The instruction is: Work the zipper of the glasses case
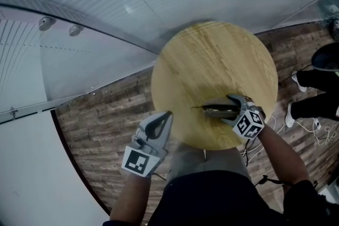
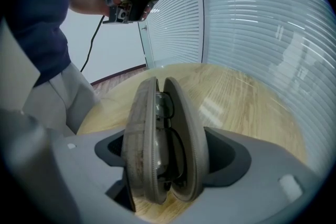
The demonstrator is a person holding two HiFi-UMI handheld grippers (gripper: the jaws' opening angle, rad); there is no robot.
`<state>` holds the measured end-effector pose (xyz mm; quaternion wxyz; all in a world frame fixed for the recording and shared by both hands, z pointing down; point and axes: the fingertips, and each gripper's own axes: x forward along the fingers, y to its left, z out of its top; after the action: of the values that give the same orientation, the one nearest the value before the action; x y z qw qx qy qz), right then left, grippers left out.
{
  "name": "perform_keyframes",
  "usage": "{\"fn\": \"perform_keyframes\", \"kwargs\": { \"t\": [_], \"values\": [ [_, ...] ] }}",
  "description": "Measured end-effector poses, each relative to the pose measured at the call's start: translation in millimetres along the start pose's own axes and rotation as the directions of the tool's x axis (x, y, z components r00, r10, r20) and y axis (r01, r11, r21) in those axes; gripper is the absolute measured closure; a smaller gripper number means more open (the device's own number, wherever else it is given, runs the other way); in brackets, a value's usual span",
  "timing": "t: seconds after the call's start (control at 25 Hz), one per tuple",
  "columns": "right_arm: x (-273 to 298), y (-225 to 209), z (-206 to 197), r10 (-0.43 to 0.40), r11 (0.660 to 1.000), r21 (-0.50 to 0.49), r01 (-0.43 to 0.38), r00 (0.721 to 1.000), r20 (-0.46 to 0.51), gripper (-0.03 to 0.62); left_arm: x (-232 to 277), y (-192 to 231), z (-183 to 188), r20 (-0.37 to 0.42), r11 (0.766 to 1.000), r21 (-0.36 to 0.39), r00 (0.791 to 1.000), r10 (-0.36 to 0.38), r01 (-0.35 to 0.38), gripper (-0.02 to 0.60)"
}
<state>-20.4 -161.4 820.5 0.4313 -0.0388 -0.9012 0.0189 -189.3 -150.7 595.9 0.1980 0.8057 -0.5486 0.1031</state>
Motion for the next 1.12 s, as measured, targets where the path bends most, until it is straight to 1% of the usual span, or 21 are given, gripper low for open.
{"fn": "perform_keyframes", "kwargs": {
  "t": [0.16,0.2,0.24,0.4,0.48,0.6,0.68,0.76,0.92,1.0,1.12],
  "values": [
    [6.2,-1.9,0.6,0.013,1.000,0.016,-0.013,1.000,0.000,0.207,-6.9,4.2,-4.0,-0.008,1.000,0.004,1.000,0.012,-0.012,0.578],
    [5.4,-3.5,1.3,0.008,1.000,0.026,-0.008,1.000,0.007,0.221,-7.7,3.3,-5.3,-0.011,1.000,0.007,1.000,0.011,-0.011,0.578],
    [4.3,-5.2,1.8,0.003,0.999,0.035,-0.003,1.000,0.012,0.257,-8.4,2.3,-6.3,-0.013,1.000,0.007,1.000,0.009,-0.009,0.578],
    [2.4,-6.0,4.0,-0.006,0.999,0.041,0.006,1.000,0.002,0.279,-10.9,0.8,-8.9,-0.015,1.000,0.001,1.000,0.002,-0.002,0.578],
    [1.3,-3.0,4.9,-0.008,0.998,0.067,0.008,1.000,0.008,0.286,-11.5,0.6,-9.0,-0.014,1.000,0.002,1.000,-0.004,0.004,0.578],
    [-8.2,0.5,9.9,-0.016,0.985,0.175,0.002,0.997,0.081,0.289,-11.7,0.0,-6.4,-0.008,1.000,0.004,1.000,-0.012,0.012,0.578],
    [-19.7,-3.1,19.6,-0.044,0.968,0.250,0.005,0.987,0.151,0.289,-11.7,0.2,-4.9,-0.004,1.000,0.009,1.000,-0.020,0.020,0.578],
    [-31.9,-6.6,29.4,-0.072,0.956,0.293,0.009,0.976,0.205,0.290,-11.6,0.2,-4.8,0.001,1.000,0.012,1.000,-0.025,0.025,0.578],
    [-62.1,-1.4,49.9,-0.102,0.955,0.296,0.017,0.956,0.275,0.292,-10.9,-9.0,-3.4,0.011,0.999,0.005,0.999,-0.040,0.040,0.578],
    [-79.7,0.2,62.8,-0.120,0.956,0.293,0.030,0.948,0.294,0.292,-10.0,-14.2,4.9,0.041,0.998,0.000,0.997,-0.066,0.066,0.578],
    [-107.6,6.3,87.6,-0.133,0.959,0.282,0.042,0.941,0.312,0.292,-15.8,-20.6,25.2,0.084,0.994,0.017,0.990,-0.110,0.109,0.577]
  ]
}}
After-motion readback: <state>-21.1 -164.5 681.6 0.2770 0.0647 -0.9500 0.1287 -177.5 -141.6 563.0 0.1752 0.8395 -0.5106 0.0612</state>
